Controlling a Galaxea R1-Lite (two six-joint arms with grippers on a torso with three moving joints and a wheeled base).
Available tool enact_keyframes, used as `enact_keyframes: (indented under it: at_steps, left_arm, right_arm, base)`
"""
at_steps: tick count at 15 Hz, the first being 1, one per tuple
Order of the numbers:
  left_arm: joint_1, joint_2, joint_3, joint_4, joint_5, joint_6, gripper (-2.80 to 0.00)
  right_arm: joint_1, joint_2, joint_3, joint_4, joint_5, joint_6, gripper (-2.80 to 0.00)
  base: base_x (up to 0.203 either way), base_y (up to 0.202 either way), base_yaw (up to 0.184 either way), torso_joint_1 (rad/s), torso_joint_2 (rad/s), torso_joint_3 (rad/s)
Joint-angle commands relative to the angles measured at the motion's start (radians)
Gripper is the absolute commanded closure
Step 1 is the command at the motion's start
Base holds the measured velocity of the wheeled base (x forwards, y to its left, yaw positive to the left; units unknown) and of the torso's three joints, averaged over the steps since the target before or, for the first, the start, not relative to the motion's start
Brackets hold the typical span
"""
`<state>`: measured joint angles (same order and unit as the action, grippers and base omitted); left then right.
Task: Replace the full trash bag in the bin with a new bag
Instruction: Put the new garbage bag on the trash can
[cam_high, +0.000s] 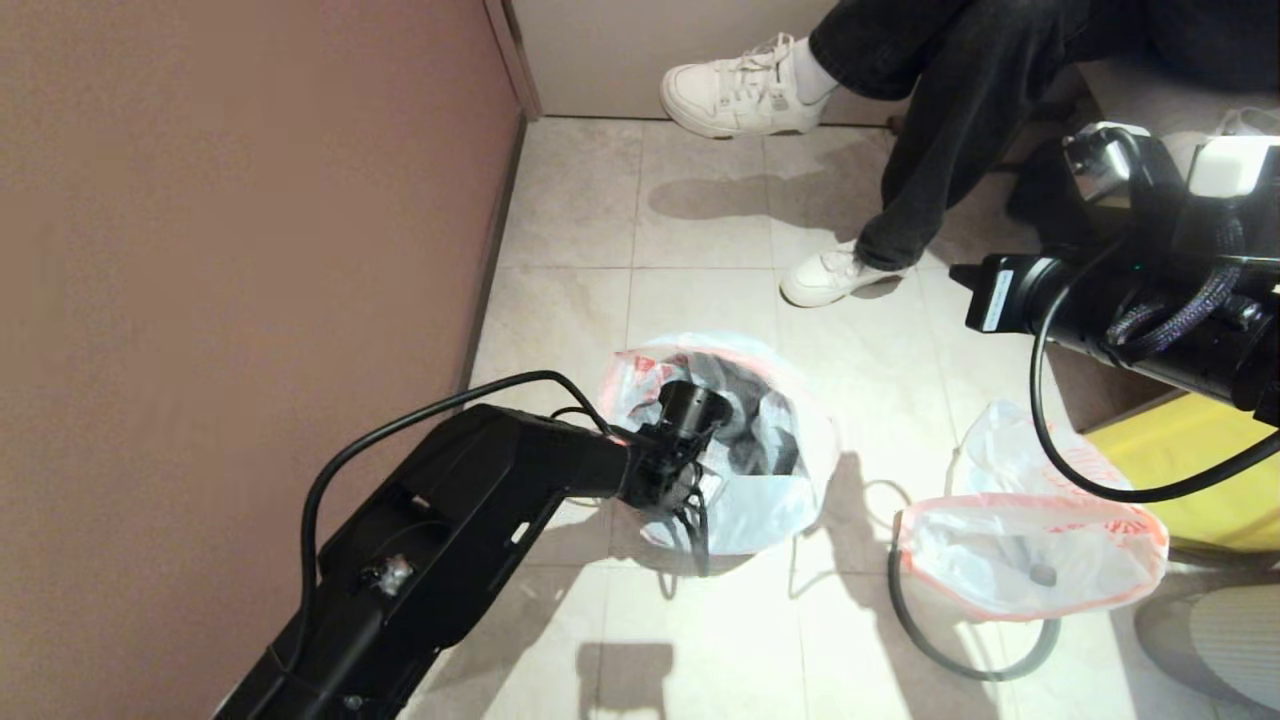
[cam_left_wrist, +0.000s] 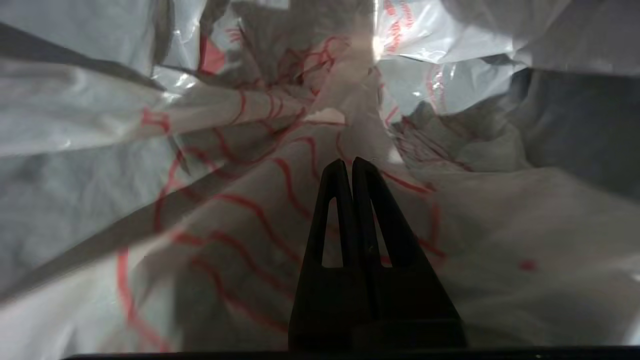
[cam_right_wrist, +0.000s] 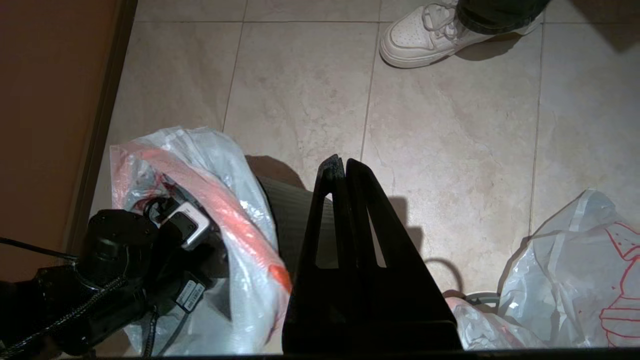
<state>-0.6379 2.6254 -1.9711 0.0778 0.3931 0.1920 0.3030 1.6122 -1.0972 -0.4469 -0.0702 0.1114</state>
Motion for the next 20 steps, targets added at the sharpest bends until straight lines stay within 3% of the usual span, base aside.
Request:
enact_keyframes:
  at_steps: [1,3,4,5,7,9,12,13,17,19,20]
  left_arm:
    - [0.009,-0.044,0.006,0.050,0.021,0.002,0.00]
    - [0.009,-0.089,0.010,0.232,0.054,0.006,0.00]
    - [0.006,-0.101,0.003,0.272,0.069,0.045,0.00]
    - [0.006,-0.103,0.002,0.262,0.105,0.077,0.00]
    - [0.002,-0.083,-0.002,0.133,0.102,0.098,0.00]
    - [0.000,-0.024,-0.004,-0.087,0.046,0.182,0.00]
    - [-0.015,0.024,-0.006,-0.136,-0.147,0.232,0.00]
    - [-0.015,0.029,-0.006,-0.134,-0.180,0.270,0.00]
    - [-0.009,0.039,-0.009,-0.119,-0.261,0.379,0.00]
    - [0.016,0.038,-0.009,-0.046,-0.244,0.476,0.00]
    - [0.028,0.038,-0.009,-0.021,-0.195,0.499,0.00]
  right_arm:
    - [0.004,-0.002,0.002,-0.003,0.000,0.001,0.00]
    - [-0.003,-0.004,0.000,-0.003,0.000,0.001,0.00]
    - [-0.007,-0.005,0.000,-0.003,0.000,0.002,0.00]
    - [-0.004,-0.002,0.000,-0.003,0.000,0.002,0.00]
    - [-0.004,0.008,0.000,-0.003,0.000,0.001,0.00]
    - [-0.006,0.006,0.000,-0.003,0.000,0.002,0.00]
    - [-0.015,0.006,-0.001,-0.003,0.000,0.002,0.00]
    - [-0.015,0.008,-0.003,-0.003,0.000,0.002,0.00]
    - [-0.013,0.011,-0.001,-0.003,0.001,0.004,0.00]
    - [-0.013,0.012,-0.001,-0.003,0.001,0.004,0.00]
    - [-0.013,0.012,-0.001,-0.003,0.001,0.004,0.00]
  base:
    - [0.000,0.000,0.000,0.000,0.00,0.000]
    - [0.000,0.000,0.000,0.000,0.00,0.000]
    - [0.000,0.000,0.000,0.000,0.00,0.000]
    - [0.000,0.000,0.000,0.000,0.00,0.000]
    - [0.000,0.000,0.000,0.000,0.00,0.000]
    - [0.000,0.000,0.000,0.000,0.00,0.000]
    - [0.000,0.000,0.000,0.000,0.00,0.000]
    - [0.000,0.000,0.000,0.000,0.00,0.000]
    - [0.000,0.000,0.000,0.000,0.00,0.000]
    - [0.000,0.000,0.000,0.000,0.00,0.000]
    - [0.000,0.000,0.000,0.000,0.00,0.000]
